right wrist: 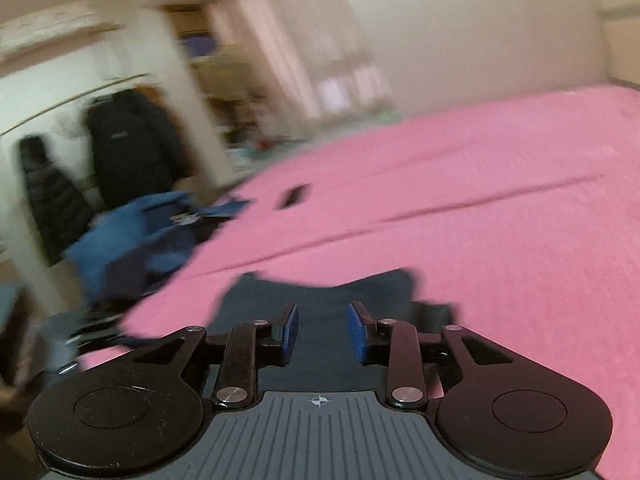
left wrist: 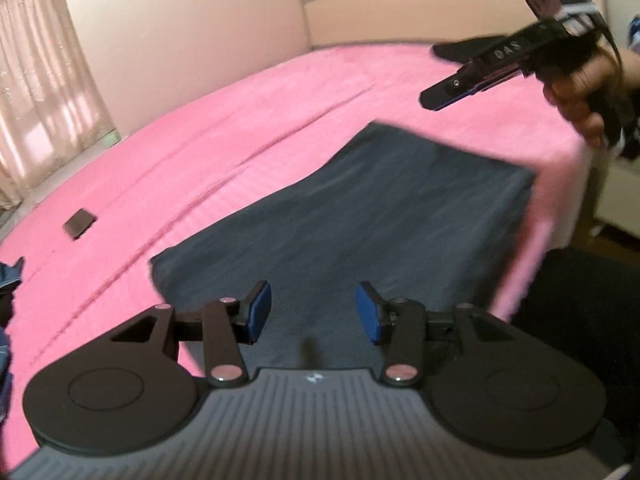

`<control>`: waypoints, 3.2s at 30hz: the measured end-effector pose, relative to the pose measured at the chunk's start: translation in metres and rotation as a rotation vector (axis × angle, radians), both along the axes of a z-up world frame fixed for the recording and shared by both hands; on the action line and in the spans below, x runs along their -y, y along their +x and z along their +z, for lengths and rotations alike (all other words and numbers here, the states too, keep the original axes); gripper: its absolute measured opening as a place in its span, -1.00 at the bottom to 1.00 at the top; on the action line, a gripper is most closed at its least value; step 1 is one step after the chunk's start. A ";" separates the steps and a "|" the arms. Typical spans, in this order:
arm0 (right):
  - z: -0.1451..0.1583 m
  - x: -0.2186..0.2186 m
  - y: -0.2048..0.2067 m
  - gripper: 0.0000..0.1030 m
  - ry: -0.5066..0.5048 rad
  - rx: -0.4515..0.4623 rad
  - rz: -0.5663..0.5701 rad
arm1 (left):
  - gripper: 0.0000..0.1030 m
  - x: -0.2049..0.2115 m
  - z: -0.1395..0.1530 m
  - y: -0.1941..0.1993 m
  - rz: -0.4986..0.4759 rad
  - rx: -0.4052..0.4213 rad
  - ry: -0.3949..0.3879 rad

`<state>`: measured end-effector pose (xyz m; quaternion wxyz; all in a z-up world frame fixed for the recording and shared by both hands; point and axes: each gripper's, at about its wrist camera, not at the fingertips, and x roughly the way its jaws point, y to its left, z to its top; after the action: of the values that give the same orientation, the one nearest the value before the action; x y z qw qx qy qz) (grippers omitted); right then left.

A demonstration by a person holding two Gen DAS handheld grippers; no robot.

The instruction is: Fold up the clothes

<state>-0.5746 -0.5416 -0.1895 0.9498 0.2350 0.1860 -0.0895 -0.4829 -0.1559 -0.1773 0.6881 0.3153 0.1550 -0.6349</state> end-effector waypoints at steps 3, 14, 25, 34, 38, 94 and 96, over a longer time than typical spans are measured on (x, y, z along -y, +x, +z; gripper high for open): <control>-0.040 -0.021 0.005 -0.40 -0.011 -0.157 0.077 | -0.16 0.001 -0.021 -0.008 -0.008 0.002 0.060; -0.026 -0.082 -0.010 0.33 -0.402 -0.220 0.190 | -0.13 -0.021 -0.023 -0.017 0.049 0.135 0.054; -0.046 -0.095 0.007 0.33 -0.361 -0.269 0.212 | -0.06 -0.043 -0.033 -0.014 0.107 0.133 0.081; -0.082 -0.155 0.031 0.33 -0.952 -0.482 0.386 | -0.04 -0.062 -0.017 -0.026 0.125 0.248 0.049; -0.112 -0.167 0.053 0.33 -1.101 -0.563 0.459 | 0.09 -0.069 -0.021 -0.039 0.092 0.342 0.055; -0.152 -0.132 0.064 0.24 -1.305 -0.670 0.321 | -0.43 -0.018 -0.057 -0.068 -0.104 0.559 0.227; -0.154 -0.132 0.067 0.24 -1.319 -0.669 0.325 | -0.43 -0.020 -0.056 -0.068 -0.104 0.557 0.228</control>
<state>-0.5078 -0.4099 -0.3437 0.7878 -0.4518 0.4046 -0.1077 -0.5509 -0.1363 -0.2332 0.6308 0.5599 0.0142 -0.5370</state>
